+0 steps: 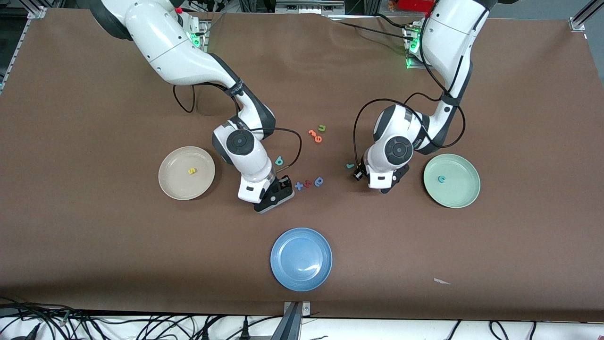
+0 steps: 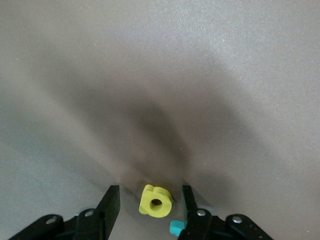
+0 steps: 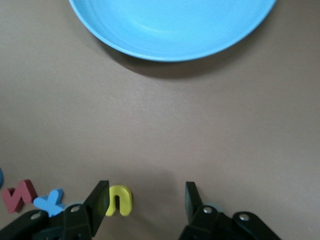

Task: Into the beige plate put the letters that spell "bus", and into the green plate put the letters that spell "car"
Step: 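Reach the yellow d with the left gripper while the right reaches yellow u, then place the d on the green plate while the right gripper grasps the u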

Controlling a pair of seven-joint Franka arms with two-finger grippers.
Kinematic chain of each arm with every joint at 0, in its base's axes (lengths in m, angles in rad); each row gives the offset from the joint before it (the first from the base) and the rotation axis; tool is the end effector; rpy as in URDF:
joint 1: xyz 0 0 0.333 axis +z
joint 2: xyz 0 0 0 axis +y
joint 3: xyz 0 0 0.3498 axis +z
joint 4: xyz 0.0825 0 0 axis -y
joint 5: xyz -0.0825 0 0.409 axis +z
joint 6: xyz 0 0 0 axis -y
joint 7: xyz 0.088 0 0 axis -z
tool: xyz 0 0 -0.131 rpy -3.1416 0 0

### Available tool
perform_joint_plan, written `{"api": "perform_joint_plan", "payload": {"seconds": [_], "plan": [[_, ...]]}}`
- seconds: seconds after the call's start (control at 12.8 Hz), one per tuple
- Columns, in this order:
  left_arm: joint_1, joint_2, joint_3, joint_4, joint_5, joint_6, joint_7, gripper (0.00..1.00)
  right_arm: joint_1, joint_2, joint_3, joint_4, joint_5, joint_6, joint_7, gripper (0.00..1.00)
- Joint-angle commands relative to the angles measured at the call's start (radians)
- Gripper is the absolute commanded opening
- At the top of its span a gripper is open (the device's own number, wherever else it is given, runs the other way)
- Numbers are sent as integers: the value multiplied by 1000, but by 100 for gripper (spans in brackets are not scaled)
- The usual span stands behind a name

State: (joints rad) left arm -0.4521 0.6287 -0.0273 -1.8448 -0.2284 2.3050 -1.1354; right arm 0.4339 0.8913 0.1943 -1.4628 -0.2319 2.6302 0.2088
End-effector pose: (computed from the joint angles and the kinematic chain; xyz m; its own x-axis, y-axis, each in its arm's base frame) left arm 0.5785 -0.3099 0.1544 0.6524 0.7260 -0.2176 0.7254 -0.6813 -0.0981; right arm 0.6588 0.4436 0.1659 0.8378 0.4632 0.2890 0.4951 -0.8677 -0.0445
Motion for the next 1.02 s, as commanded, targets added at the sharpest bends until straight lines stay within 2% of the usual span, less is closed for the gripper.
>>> {"api": "perform_joint_plan", "payload": {"seconds": [0.0,0.23,0.47,0.55,0.7,0.94], "plan": [[-17,-18,12,-28,-23,17,-6,56,5,-3,-1,-31,-12,63,-19,70],[-36,-30,12,-86,-26,103,-6,56,6,-2,2,-63,-13,79,-37,70],[-40,-30,12,-86,-29,105,-7,56,26,0,0,-65,-13,79,-39,70],[-40,-30,12,-88,-29,105,-7,53,26,-2,0,-65,-13,79,-40,70],[-37,-30,12,-86,-29,105,-7,33,26,0,0,-65,-15,80,-39,61],[-36,-30,12,-82,-29,103,-4,8,26,26,0,-56,-15,103,-39,61]]}}
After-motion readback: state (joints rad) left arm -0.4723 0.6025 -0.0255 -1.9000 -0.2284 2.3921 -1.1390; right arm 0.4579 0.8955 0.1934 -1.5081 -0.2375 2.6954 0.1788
